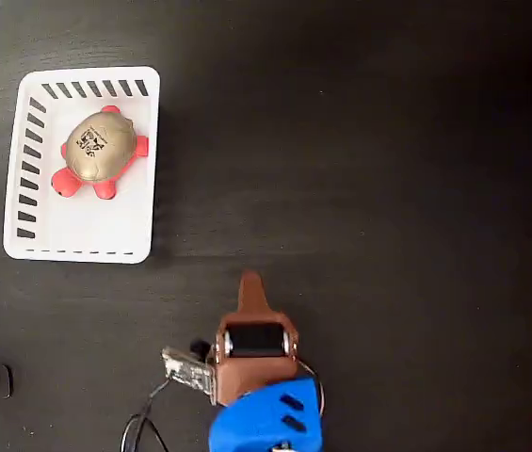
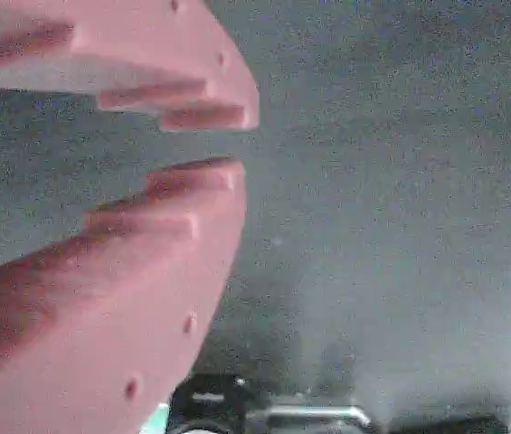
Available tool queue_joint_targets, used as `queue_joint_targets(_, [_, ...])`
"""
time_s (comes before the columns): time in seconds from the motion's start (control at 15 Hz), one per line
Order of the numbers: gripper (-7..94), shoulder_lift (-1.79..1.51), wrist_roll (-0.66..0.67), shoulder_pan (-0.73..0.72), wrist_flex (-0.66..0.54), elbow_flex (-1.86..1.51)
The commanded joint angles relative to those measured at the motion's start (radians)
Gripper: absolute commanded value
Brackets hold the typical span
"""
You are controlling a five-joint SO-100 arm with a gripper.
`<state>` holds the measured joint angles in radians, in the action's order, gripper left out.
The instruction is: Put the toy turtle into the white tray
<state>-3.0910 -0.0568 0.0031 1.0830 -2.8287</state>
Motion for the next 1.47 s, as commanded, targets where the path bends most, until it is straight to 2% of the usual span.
queue_joint_targets(0.0, [0, -0.130, 0.002, -0.005, 0.060, -0.051])
queue_joint_targets(0.4, [0, -0.161, -0.006, -0.002, 0.163, -0.100])
queue_joint_targets(1.4, [0, -0.161, 0.006, -0.014, 0.164, -0.097])
